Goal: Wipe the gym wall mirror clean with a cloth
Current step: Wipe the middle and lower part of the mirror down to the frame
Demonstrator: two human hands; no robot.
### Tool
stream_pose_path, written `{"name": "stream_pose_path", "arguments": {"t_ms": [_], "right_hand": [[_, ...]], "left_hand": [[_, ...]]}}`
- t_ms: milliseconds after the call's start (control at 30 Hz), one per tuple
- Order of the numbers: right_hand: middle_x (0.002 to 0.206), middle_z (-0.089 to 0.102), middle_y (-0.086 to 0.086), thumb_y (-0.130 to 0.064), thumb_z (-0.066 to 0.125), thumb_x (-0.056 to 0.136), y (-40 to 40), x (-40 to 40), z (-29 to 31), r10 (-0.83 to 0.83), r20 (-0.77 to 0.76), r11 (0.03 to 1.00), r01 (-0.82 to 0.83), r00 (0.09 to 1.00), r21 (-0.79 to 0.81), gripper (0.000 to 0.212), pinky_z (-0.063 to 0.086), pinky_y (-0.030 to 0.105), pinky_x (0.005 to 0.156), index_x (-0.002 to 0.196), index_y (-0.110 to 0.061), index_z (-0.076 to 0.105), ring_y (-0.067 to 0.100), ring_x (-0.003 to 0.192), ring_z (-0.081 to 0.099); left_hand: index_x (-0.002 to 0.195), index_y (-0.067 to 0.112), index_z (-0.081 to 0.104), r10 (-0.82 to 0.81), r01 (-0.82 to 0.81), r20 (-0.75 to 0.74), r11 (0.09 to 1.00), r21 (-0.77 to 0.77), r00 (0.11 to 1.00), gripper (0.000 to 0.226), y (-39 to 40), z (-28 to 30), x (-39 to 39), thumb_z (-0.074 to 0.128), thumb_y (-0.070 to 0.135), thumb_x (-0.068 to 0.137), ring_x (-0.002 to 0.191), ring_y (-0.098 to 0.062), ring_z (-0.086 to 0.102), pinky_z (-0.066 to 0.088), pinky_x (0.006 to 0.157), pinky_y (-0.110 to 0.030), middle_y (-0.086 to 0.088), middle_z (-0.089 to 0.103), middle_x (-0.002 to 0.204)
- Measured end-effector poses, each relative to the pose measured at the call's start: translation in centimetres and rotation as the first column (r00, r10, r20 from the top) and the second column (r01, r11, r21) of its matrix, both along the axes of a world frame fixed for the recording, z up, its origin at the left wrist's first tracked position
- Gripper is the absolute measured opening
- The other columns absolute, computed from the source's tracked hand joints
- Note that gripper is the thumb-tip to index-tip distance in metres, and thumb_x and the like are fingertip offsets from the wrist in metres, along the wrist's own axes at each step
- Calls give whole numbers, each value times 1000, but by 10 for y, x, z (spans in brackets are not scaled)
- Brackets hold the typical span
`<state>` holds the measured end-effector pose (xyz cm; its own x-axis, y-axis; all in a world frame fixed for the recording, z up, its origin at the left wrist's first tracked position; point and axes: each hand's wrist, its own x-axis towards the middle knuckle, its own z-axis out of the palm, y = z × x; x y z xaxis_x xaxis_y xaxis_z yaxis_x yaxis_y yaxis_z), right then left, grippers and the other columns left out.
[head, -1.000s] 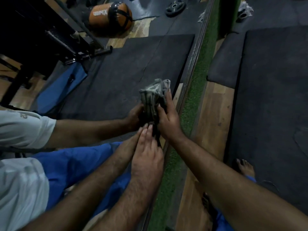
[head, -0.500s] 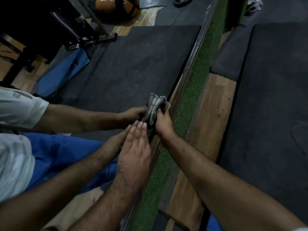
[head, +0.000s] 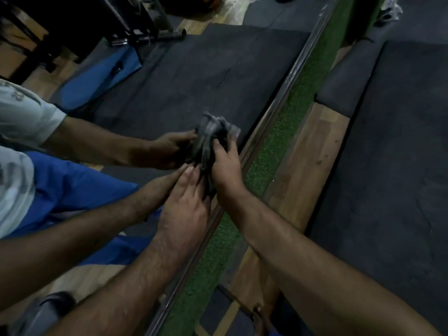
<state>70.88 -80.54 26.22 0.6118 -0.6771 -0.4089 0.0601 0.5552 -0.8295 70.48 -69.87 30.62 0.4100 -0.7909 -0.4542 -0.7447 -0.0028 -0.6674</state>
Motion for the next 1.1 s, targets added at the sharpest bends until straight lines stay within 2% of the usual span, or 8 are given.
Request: {"name": "stream_pose_path", "arguments": {"t_ms": [133,300,500,667,833,900,1000,1100], "right_hand": [[169,19,-12,-28,51,103,21,-11,-3,-15,56,935,34,998,-354,70,21,25,126,165,-23,22,1,154,18],[162,44,11,-34,43,112,55,-12,-32,11,-190,999,-18,982,-36,57,37,44,121,166,-28,25,29,147,44],[173,20,-2,-34,47,104,100,-25,-2,-32,80,860,68,996,-506,70,26,33,127,167,-24,18,8,157,20],[169,34,4,-41,45,106,130,-29,-28,-30,-123,977,3,992,-215,66,31,45,125,166,-28,22,22,154,35],[173,20,-4,-38,49,101,166,-44,-3,30,100,842,29,995,-539,74,26,29,126,167,-21,18,6,158,20],[173,18,-6,-36,46,103,179,-47,-17,4,68,835,34,998,-549,72,25,17,123,167,-18,18,-8,154,18],[172,26,0,-52,38,93,185,-44,-34,-8,-156,962,-35,988,-272,80,29,35,126,167,-24,20,4,154,26],[170,30,-5,-56,43,94,204,-55,-14,63,-87,953,-86,994,-291,79,29,41,127,166,-34,19,12,156,29]], "left_hand": [[156,-5,10,-10,10,-8,1000,8,1000,66,19,4,-2,26,34,106,153,-44,-10,-31,107,-56,-29,1,165],[156,-9,4,-30,29,-5,991,-128,1000,67,64,3,-9,22,31,105,149,-45,-25,-33,108,-54,-32,-16,161],[153,-8,26,-2,-8,-75,991,-134,997,66,114,1,-22,31,36,105,152,-47,-8,-28,114,-56,-33,11,162],[156,-8,8,-33,19,-53,967,-255,998,68,149,-7,-28,22,35,105,150,-45,-21,-27,115,-54,-33,-12,162],[154,-12,16,34,-64,-124,967,-246,992,74,188,-23,-33,48,29,101,152,-46,5,-32,113,-52,-34,14,161],[154,-8,24,17,-37,-101,979,-203,995,66,198,-26,-36,38,31,103,151,-48,-10,-36,108,-54,-34,6,162],[152,-7,27,39,-46,-56,988,-144,998,61,199,-20,-41,27,32,105,143,-48,-32,-38,106,-55,-35,-19,158],[160,3,15,44,-46,-20,985,-165,999,65,213,-24,-47,23,37,105,153,-38,-16,-39,107,-49,-19,2,167]]}}
